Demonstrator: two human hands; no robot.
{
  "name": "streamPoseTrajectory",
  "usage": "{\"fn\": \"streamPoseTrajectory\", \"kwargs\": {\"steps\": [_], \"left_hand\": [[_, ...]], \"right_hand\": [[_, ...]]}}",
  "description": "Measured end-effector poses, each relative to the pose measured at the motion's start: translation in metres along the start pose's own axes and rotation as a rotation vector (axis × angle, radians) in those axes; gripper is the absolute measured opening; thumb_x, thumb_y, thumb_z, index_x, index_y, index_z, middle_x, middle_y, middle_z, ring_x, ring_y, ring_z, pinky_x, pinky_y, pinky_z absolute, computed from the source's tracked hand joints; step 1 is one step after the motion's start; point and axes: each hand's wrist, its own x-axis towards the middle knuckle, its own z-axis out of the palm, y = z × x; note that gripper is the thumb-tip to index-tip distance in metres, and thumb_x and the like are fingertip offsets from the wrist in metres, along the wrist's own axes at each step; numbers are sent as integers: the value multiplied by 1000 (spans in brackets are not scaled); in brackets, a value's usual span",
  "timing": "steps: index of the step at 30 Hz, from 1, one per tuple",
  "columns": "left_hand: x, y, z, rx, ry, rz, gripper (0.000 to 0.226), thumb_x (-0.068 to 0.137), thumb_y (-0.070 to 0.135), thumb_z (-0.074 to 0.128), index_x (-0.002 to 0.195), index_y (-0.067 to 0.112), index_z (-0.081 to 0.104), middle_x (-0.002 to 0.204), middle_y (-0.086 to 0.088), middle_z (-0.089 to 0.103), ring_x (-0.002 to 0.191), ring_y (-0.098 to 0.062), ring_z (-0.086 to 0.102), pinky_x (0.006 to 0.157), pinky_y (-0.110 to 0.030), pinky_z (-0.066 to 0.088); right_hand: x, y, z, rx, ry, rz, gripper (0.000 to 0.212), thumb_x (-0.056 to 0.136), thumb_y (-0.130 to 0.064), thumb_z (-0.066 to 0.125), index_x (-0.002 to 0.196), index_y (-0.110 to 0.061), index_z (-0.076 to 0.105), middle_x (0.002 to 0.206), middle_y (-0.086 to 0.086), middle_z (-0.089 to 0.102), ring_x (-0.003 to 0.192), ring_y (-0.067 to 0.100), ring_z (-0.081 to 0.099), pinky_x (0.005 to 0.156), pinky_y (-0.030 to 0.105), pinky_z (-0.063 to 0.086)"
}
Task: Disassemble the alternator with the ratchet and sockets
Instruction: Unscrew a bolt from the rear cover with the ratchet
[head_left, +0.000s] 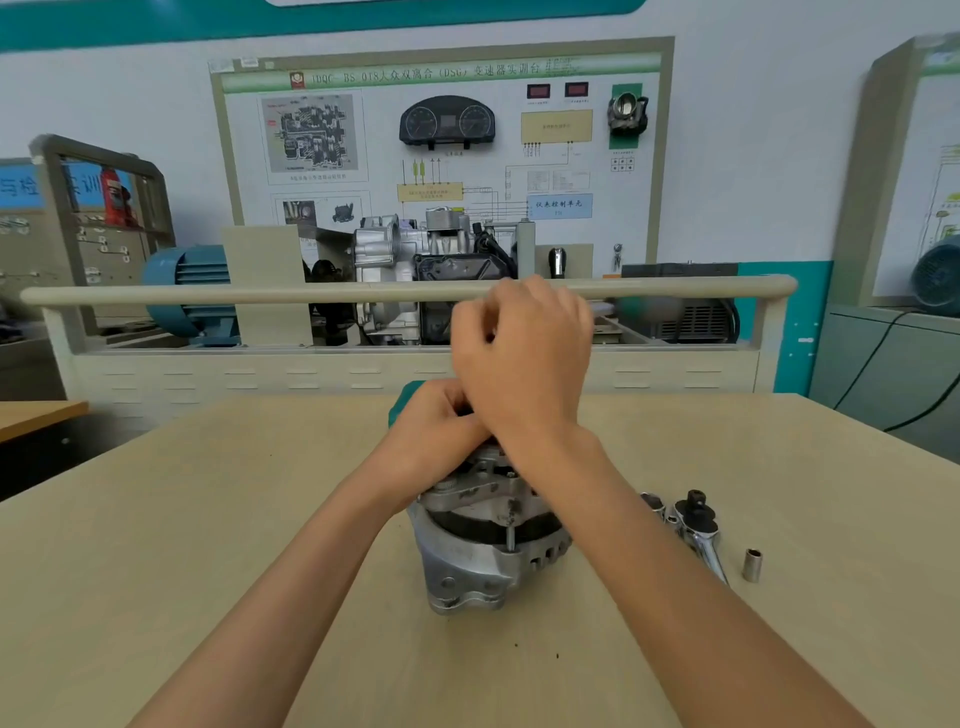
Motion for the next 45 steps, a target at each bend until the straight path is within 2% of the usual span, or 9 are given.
{"fn": "streamPoseTrajectory", "kwargs": {"steps": [5,9,13,25,29,32,37,42,45], "left_hand": [[1,0,0,-27,-68,41,18,89,22,60,87,33,74,87,7,75,86,-9,69,77,-23,54],[4,-5,-4,-53,-90,48,15,87,28,62,95,27,75,97,0,75,99,-22,67,93,-37,51],[5,-7,-12,-127,-170,50,20,75,35,65,90,30,77,95,4,75,92,-10,69,81,-18,52],[-1,5,-19,13,-159,30,29,92,17,58,74,32,74,72,-7,71,64,-14,60,61,-21,45],[-3,-2,-12,14,-13,-31,32,87,1,55,60,15,65,55,-4,61,53,-12,51,53,-23,40],[-1,-2,-11,42,6,-39,28,86,-3,53,64,10,62,55,2,62,55,-8,54,53,-19,41],[-3,0,-11,-40,-81,-4,31,91,13,55,71,30,71,69,11,71,65,2,64,59,-10,47],[-5,0,-10,-71,-142,23,26,87,40,53,101,31,72,100,9,74,97,-7,67,83,-15,50],[-6,2,-9,-111,-136,8,20,90,30,55,92,30,75,89,9,75,84,-3,69,70,-10,48]], "right_hand": [[24,8,1,1081,-287,379,59,95,-17,32,36,-13,40,38,-2,39,44,9,42,61,14,44],[30,13,0,1352,-445,462,69,97,-19,25,30,-19,41,34,-2,39,45,15,42,76,23,48],[19,3,0,1210,-343,387,67,97,-14,29,31,-18,41,37,-2,41,49,13,45,76,24,48],[9,-7,1,893,-126,313,55,98,-13,36,44,-12,47,43,-8,46,47,-2,46,57,6,39],[0,-8,1,-236,-121,-124,31,89,-29,39,76,-10,60,74,1,55,77,16,51,82,30,36],[0,-8,-1,-480,-165,-75,37,87,-35,38,92,-7,61,90,8,57,87,25,49,85,34,32],[6,-3,-2,227,-135,-82,33,79,-23,43,47,-18,36,51,-4,37,59,18,39,66,28,28],[22,8,-5,1128,-363,417,60,94,-15,33,34,-14,36,39,0,39,50,14,43,65,22,45],[22,8,-5,1061,-352,399,56,93,-14,33,37,-11,40,44,-2,44,53,13,46,66,22,46]]}}
